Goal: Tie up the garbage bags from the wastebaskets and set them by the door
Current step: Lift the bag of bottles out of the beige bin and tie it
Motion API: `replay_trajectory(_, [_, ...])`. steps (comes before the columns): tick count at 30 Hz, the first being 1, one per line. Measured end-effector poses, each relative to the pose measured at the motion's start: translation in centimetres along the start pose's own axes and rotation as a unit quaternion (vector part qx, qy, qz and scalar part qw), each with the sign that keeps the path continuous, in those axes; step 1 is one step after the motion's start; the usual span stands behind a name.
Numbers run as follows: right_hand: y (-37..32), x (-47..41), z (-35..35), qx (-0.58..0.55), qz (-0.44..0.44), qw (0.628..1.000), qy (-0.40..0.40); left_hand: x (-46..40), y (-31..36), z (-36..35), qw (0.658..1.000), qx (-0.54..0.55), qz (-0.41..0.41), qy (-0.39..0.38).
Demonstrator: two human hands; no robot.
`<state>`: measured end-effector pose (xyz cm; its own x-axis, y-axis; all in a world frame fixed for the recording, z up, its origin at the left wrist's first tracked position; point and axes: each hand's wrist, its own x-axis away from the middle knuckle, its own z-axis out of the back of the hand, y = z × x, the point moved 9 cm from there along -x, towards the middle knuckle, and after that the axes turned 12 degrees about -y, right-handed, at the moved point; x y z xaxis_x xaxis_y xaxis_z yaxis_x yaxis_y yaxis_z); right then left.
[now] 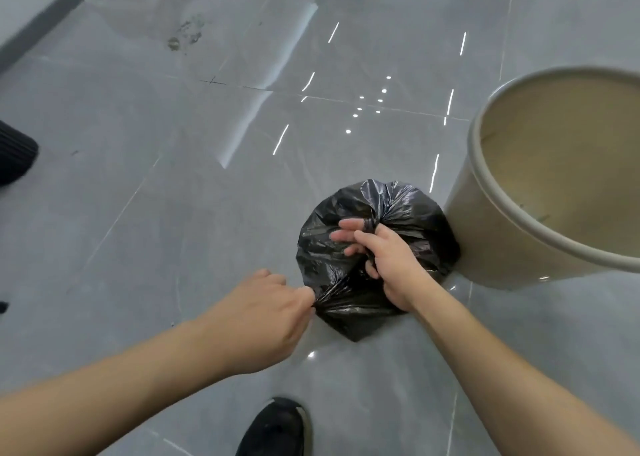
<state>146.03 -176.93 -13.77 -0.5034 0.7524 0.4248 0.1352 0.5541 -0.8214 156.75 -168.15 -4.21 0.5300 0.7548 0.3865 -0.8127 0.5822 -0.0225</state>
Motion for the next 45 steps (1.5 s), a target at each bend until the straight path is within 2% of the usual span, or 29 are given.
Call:
replay_trajectory(3, [0.8, 0.2, -1.0, 0.095, -0.03, 0.995, -0.03, 0.4, -1.4, 0.6, 0.999, -0.033, 0.002, 0.039])
replay_trajectory(5, [1.1, 0.6, -1.1, 0.112, -0.045, 0.992, -0.036, 0.2, -2.5, 0.8, 0.997, -0.049, 0.008, 0.059])
replay_trajectory(7, [1.6, 0.9, -1.0, 0.119, -0.071, 0.989, -0.042, -0.1, -3.8, 0.3, 0.996, -0.064, 0.02, 0.06])
replay_trajectory(10, [2.7, 1.1, -0.4, 0.191, -0.1, 0.976, -0.043, -0.4, -5.7, -1.0, 0.995, -0.077, 0.036, 0.057])
replay_trajectory(16, [3.3, 2.0, -2.0, 0.282, -0.134, 0.944, -0.11, -1.6, -7.2, -2.5, 0.995, -0.056, 0.05, 0.071])
replay_trajectory(21, [2.5, 2.1, -2.4, 0.354, -0.144, 0.918, -0.109, -3.0, -7.8, -2.8, 0.994, -0.034, 0.065, 0.081])
replay_trajectory(28, [1.9, 2.0, -2.1, 0.297, -0.111, 0.943, -0.099, -4.2, -8.3, -1.6, 0.993, 0.007, 0.06, 0.104])
replay_trajectory(33, [1.7, 2.3, -2.6, 0.161, -0.129, 0.972, -0.112, -4.7, -8.1, 1.1, 0.99, 0.038, 0.02, 0.137])
replay_trajectory(40, [1.5, 1.7, -4.2, 0.16, -0.135, 0.973, -0.098, -5.4, -7.4, 3.5, 0.986, 0.09, -0.007, 0.138])
replay_trajectory(45, [1.4, 2.1, -5.0, 0.116, -0.153, 0.973, -0.131, -6.4, -7.7, 3.1, 0.983, 0.155, 0.002, 0.103])
